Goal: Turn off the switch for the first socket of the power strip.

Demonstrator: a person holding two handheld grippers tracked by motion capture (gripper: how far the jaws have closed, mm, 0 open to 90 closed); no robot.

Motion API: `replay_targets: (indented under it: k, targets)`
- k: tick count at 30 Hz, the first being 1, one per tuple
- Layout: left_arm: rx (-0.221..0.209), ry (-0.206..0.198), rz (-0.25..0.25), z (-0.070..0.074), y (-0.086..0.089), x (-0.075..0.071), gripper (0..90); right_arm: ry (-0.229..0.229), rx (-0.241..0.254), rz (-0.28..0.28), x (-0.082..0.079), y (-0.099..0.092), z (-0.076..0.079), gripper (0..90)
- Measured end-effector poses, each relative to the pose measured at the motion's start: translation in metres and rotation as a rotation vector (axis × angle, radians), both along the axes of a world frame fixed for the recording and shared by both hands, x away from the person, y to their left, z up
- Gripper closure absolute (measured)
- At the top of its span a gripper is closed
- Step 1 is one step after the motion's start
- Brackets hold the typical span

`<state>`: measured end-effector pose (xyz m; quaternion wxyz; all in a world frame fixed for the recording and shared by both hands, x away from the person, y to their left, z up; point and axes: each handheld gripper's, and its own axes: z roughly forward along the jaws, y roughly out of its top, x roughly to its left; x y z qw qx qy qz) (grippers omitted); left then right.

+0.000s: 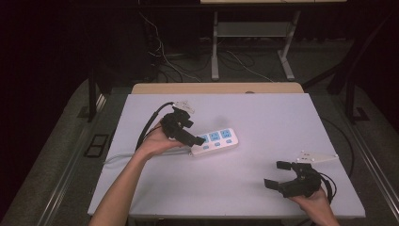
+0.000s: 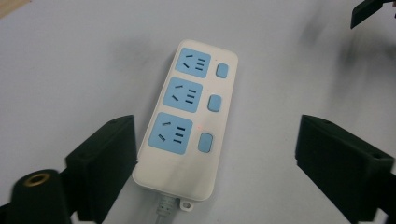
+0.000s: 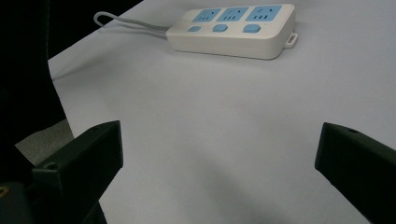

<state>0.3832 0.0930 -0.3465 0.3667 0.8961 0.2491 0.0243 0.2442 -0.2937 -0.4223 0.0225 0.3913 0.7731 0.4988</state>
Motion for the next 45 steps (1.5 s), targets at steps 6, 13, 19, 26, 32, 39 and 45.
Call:
replay_targets:
  k: [6, 13, 19, 26, 32, 39, 45]
  targets:
    - [-0.004, 0.01, -0.005, -0.004, 0.0, 0.004, 28.8, 0.002, 0.002, -0.002, 0.0, -0.001, 0.0, 0.7]
    - [-0.019, 0.022, -0.01, -0.006, 0.0, 0.007, 50.0, -0.002, -0.002, -0.003, 0.0, -0.002, 0.0, 0.7]
    - [-0.01, 0.032, -0.008, -0.011, -0.004, 0.01, 66.4, -0.003, 0.002, -0.008, 0.001, -0.004, 0.0, 0.7]
    - [0.003, 0.036, -0.032, -0.018, -0.009, 0.012, 86.0, -0.005, -0.008, 0.003, 0.001, -0.002, 0.0, 0.7]
    - [0.022, 0.033, -0.036, -0.023, -0.015, 0.014, 89.2, -0.006, -0.005, 0.001, 0.001, -0.003, 0.0, 0.7]
    - [0.042, 0.038, -0.044, -0.03, -0.02, 0.016, 89.2, -0.008, -0.005, 0.005, 0.001, -0.003, 0.0, 0.7]
    - [0.056, 0.045, -0.053, -0.036, -0.024, 0.017, 89.2, -0.008, -0.005, 0.007, 0.001, -0.003, 0.0, 0.7]
